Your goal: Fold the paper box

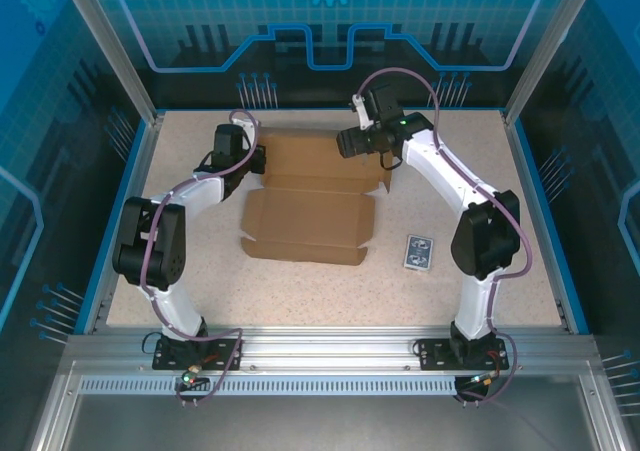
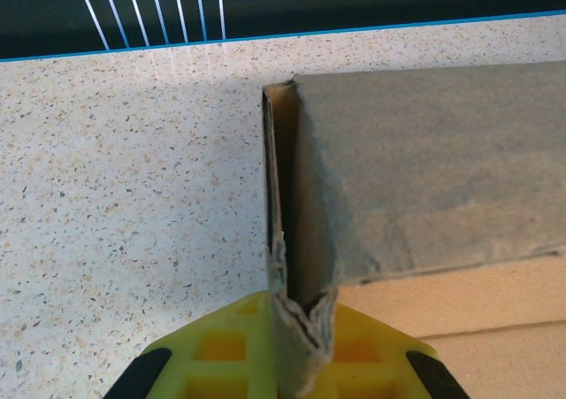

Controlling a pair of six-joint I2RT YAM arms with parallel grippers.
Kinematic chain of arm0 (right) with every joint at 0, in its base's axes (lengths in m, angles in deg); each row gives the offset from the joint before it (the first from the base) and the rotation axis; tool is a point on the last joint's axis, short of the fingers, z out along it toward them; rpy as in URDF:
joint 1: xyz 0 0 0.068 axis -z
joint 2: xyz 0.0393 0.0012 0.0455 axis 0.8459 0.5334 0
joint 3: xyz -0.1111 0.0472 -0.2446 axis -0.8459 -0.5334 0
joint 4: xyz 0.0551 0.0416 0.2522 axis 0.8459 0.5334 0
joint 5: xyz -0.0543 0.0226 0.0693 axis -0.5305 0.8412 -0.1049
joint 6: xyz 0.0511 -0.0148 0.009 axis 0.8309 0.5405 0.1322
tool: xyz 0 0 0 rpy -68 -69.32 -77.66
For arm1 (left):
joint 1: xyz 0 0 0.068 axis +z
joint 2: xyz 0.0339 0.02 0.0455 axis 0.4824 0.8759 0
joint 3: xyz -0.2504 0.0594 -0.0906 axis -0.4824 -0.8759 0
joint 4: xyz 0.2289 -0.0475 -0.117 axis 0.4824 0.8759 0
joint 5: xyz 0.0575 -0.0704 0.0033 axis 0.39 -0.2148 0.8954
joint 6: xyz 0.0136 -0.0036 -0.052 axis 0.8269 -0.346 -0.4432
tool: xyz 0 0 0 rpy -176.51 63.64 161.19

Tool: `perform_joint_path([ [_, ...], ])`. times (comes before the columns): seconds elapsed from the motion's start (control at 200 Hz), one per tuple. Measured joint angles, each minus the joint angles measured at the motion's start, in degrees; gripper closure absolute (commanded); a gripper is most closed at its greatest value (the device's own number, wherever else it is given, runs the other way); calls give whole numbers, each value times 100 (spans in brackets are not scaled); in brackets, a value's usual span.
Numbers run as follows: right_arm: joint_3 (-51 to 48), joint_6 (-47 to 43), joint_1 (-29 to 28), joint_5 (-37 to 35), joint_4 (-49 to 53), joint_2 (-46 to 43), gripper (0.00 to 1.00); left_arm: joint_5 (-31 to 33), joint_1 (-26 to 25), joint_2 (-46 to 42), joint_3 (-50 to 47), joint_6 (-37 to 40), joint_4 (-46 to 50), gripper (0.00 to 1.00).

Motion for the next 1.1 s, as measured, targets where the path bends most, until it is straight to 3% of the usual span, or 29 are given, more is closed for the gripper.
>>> perform_joint_path([
  [0.37, -258, 754, 9, 870, -339, 11, 19, 0, -2, -66, 0, 0, 0, 100],
  [0.645, -293, 944, 35, 1095, -608, 7, 20, 2, -4, -66, 0, -2, 2, 100],
  [0.885, -658, 782, 68, 776, -538, -149, 19, 2, -11, -68, 0, -2, 17, 100],
  [1.101, -1322, 544, 28, 273, -531, -793, 18, 42, -11, -68, 0, -2, 61, 100],
])
